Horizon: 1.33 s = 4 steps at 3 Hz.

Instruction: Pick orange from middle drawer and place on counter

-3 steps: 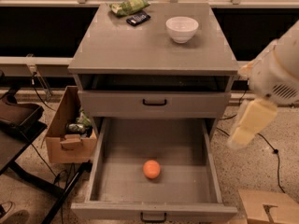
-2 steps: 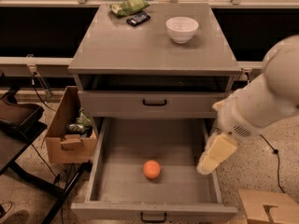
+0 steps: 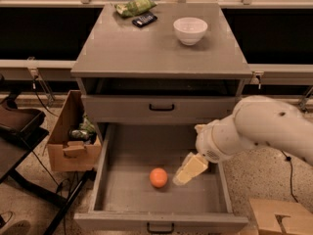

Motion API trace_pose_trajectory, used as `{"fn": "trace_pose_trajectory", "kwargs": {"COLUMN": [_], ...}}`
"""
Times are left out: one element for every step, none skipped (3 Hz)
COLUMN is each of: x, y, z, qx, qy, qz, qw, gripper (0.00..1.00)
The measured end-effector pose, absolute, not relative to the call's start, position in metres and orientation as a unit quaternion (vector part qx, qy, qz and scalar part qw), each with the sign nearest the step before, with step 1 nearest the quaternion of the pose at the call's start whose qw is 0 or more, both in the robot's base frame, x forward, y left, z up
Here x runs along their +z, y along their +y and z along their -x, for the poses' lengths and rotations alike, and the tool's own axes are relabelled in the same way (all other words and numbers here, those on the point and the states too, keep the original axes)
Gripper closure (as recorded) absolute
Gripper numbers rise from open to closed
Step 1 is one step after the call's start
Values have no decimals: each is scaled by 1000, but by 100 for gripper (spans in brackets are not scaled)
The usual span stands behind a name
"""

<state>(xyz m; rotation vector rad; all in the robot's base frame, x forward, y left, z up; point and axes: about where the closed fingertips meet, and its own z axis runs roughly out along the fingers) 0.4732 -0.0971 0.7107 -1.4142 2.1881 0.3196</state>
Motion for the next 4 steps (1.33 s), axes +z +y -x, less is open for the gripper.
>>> {"fn": "trace_pose_trajectory", "kwargs": {"x": [714, 715, 678, 606], "y": [-94, -94, -92, -95], "z": [-492, -491, -496, -513], "qx": [107, 107, 115, 154], "qy": [804, 804, 816, 820], "qz": [510, 510, 493, 458], "qw": [287, 287, 280, 308], "gripper": [0, 0, 0, 0]}}
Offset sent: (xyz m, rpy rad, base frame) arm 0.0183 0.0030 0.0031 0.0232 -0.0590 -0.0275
